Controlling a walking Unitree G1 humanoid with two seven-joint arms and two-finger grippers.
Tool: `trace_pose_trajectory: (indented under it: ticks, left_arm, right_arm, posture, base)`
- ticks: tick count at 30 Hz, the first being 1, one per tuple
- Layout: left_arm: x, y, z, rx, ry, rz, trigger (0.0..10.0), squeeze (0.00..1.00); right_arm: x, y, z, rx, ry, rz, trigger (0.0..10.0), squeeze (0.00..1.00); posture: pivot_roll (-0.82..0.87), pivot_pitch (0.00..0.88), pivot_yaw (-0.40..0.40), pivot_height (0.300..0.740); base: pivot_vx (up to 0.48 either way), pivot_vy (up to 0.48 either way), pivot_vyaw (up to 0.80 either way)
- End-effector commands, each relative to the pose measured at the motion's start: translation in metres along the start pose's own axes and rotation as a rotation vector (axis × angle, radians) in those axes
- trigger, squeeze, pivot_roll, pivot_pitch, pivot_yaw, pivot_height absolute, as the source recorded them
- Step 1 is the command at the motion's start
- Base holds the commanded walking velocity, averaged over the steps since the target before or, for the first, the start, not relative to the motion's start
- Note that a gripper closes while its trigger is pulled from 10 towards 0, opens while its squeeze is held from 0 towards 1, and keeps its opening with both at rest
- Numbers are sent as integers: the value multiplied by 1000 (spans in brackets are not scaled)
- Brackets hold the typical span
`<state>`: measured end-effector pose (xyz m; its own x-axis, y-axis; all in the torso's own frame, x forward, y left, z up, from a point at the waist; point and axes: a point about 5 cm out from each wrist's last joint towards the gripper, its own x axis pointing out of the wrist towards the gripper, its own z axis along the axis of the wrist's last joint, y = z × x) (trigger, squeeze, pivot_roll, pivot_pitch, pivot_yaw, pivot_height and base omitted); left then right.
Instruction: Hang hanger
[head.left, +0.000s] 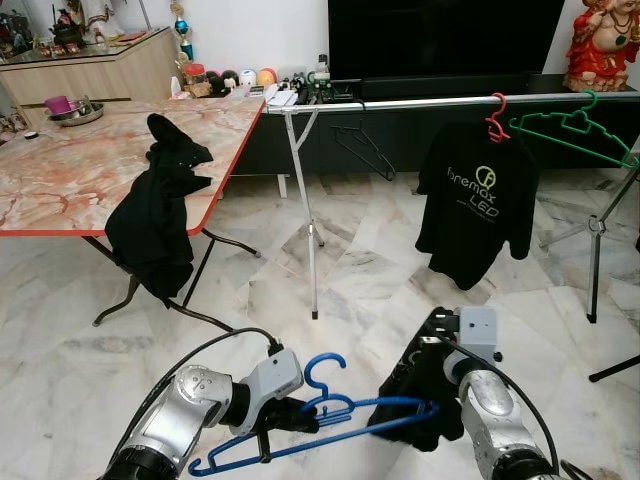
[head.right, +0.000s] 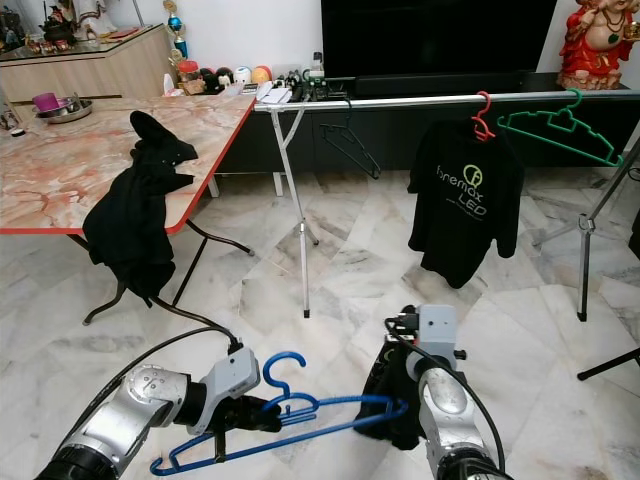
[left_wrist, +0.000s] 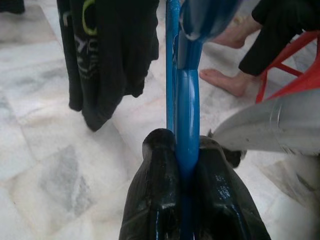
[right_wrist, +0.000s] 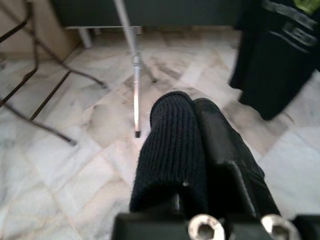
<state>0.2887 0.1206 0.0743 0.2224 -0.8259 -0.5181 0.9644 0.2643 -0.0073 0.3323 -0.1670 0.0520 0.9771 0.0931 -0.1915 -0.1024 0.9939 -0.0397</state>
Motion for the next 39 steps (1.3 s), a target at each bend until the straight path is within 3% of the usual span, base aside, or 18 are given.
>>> trace_pose_trajectory:
  ticks: [1,13,30,39]
  left_arm:
    - [-4,7,6,5,-29,47,10000,0]
    - [-9,14,2,7,-32,207,10000,0]
    - [-7,13,15,-25,-129,233,10000,0]
    - [-7,8,9,-24,-80,194,10000,0]
  right_arm:
    - [6,6,16,-28,-53,29,10000,0]
    - [3,1,11,-17,-42,22,10000,0]
    - [0,5,1,-24,-4,30,10000,0]
    - [-1,-5,-1,-29,5,-16,10000,0]
  posture:
    - [46,25,36,740]
    - [50,25,32,740]
    - [55,24,30,740]
    - [55,26,29,740]
  base:
    - [0,0,0]
    - [0,0,0]
    - [0,0,0]
    - [0,0,0]
